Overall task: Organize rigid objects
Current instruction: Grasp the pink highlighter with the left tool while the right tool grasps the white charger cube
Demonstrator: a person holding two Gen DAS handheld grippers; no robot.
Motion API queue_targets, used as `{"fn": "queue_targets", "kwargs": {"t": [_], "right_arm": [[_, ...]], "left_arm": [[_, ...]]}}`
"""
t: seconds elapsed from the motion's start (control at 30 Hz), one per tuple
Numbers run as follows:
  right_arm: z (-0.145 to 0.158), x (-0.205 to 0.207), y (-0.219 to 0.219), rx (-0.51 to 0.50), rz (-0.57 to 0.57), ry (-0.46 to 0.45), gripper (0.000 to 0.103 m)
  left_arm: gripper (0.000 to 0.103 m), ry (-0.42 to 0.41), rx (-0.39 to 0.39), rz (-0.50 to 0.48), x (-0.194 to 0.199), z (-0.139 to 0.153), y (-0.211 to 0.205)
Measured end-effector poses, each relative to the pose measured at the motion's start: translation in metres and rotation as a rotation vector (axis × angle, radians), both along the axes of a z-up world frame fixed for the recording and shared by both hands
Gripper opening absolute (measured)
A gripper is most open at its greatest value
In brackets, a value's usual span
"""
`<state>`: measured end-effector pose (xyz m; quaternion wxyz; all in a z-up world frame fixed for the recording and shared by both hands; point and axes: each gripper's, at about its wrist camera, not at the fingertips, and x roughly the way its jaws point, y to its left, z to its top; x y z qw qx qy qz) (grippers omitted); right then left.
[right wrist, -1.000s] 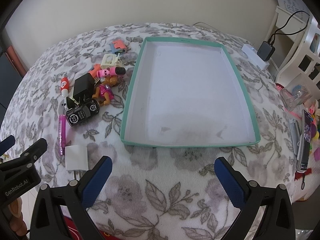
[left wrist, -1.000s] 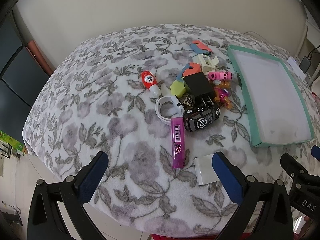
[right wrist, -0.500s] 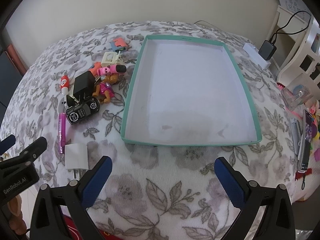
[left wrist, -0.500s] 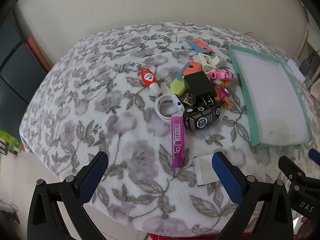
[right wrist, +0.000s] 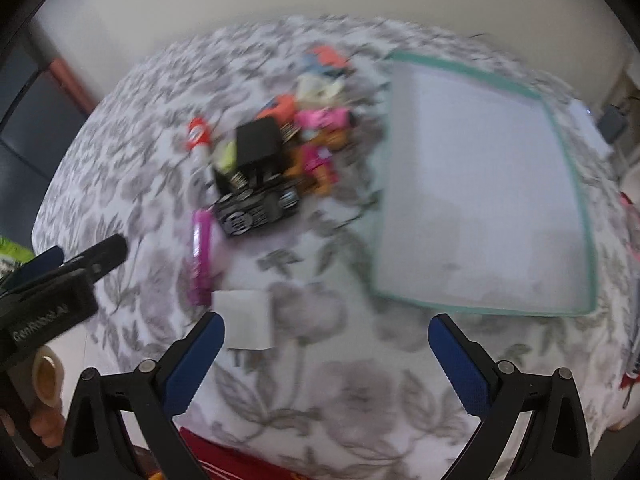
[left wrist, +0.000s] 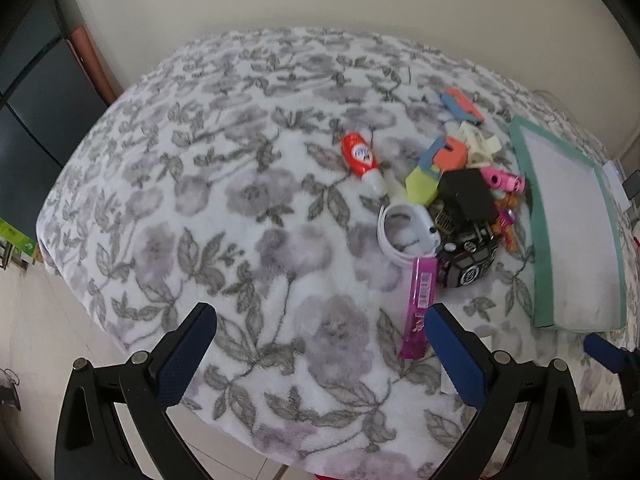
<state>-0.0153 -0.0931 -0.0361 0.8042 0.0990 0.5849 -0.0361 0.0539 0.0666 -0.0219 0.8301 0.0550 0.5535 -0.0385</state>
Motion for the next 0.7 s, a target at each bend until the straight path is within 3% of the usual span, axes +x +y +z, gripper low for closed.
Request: {"fn": "queue_targets", "kwargs": {"t": [0.27, 0.37, 0.43, 0.7], "right_arm": [[-0.025, 0.016, 0.032, 0.026, 0.069, 0.053, 0.098], [-0.038, 0.02, 0.035, 0.024, 0.074, 0.082, 0.087], [-0.044, 0.021, 0.036, 0.029, 0.07, 0.093, 0.086], [-0.049, 0.025, 0.047, 0.018, 0.1, 0.091, 0.08]], "left_arm": [[0.103, 0.035, -0.061, -0.03, 0.009, -0.016, -0.003], [0.103, 0.04, -0.067, -0.033, 0.012, -0.022, -0.003], [0.103, 0.047, -0.08, -0.04, 0.013, -0.025, -0.004], [0.102, 0.059, -0.115, -0.102, 0.013, -0.031, -0.024]]}}
